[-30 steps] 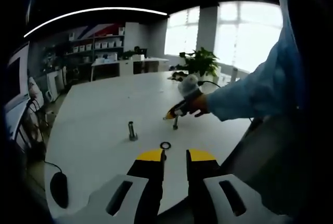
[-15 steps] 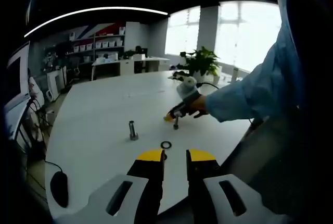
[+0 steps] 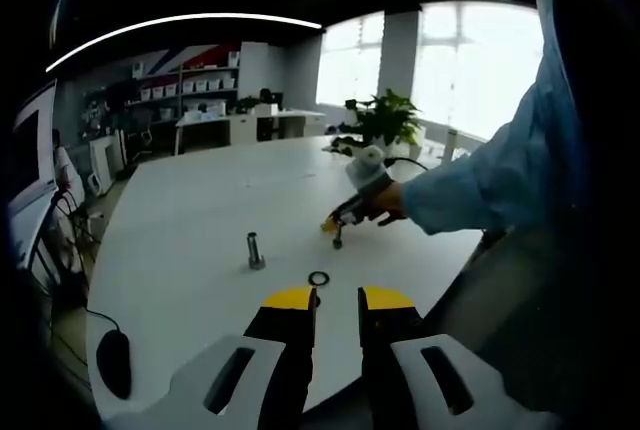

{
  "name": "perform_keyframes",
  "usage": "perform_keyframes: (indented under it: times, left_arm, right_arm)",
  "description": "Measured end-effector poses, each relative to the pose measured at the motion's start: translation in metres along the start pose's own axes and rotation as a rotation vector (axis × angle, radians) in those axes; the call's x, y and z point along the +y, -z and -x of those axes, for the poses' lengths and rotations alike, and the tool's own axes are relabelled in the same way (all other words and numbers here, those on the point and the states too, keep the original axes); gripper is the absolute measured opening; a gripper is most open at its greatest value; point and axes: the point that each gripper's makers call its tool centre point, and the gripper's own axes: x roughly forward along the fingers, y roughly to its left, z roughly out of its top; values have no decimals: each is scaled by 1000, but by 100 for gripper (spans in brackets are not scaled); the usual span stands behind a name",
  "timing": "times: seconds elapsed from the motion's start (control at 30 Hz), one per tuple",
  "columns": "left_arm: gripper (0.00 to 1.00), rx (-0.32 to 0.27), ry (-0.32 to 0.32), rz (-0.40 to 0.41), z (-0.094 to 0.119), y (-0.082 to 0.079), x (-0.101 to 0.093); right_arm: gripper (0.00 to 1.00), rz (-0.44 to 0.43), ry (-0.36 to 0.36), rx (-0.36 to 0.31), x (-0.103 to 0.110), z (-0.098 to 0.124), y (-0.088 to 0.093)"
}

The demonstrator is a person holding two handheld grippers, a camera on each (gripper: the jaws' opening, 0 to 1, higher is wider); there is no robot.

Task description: Place the washer onto the threaded stud by aligning its center hole with the stud, sliding it down to the base, and recovering from edge contact or off-axis alignment until the washer reaches the visible bottom stop.

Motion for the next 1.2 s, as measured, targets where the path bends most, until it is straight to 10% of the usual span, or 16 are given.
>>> perform_keyframes:
  times: [0.67, 1.2]
  left_arm:
    - [14, 3, 6, -5, 0, 0, -1]
    - [14, -16, 1, -8, 1, -3, -1]
  right_arm:
    - [15, -35, 11, -44, 14, 43, 3]
    - [15, 1, -35, -146, 41, 104, -28]
